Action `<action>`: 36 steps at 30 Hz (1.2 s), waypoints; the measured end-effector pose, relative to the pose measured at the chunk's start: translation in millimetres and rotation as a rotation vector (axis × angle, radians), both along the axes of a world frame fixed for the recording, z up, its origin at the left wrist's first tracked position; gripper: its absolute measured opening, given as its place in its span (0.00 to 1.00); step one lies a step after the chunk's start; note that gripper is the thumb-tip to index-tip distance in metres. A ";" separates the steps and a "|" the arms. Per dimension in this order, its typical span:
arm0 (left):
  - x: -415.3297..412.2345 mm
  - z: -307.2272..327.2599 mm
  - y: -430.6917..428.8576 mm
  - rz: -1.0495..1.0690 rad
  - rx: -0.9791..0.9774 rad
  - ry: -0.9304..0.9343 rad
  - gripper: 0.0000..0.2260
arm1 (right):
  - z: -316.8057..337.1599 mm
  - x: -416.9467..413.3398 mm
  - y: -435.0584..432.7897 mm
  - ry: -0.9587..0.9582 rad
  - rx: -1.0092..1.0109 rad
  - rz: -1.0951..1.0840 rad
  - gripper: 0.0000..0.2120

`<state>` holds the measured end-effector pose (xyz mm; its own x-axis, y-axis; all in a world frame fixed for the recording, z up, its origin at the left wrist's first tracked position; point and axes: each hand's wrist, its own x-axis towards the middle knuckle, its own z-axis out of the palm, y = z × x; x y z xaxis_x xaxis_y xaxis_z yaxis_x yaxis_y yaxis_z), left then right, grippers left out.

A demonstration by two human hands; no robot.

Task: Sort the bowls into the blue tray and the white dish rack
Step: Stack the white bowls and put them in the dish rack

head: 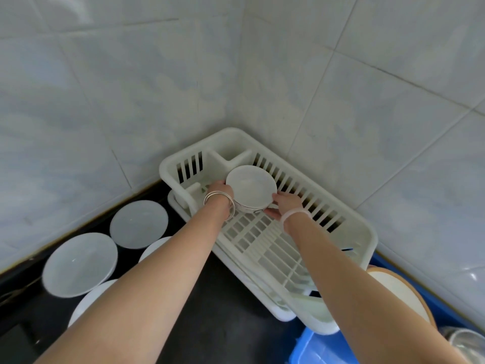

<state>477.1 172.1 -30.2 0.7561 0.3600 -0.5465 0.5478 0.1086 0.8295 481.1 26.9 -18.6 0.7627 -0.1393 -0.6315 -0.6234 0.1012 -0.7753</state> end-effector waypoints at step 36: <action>-156.5 70.6 27.8 -0.254 0.534 -0.250 0.18 | 68.7 -124.4 42.5 -0.448 -0.386 0.448 0.16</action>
<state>320.6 199.9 40.4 0.9350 0.3269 -0.1373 0.2850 -0.4628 0.8394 356.7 69.4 50.1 0.9717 0.0970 -0.2156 -0.1564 -0.4202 -0.8939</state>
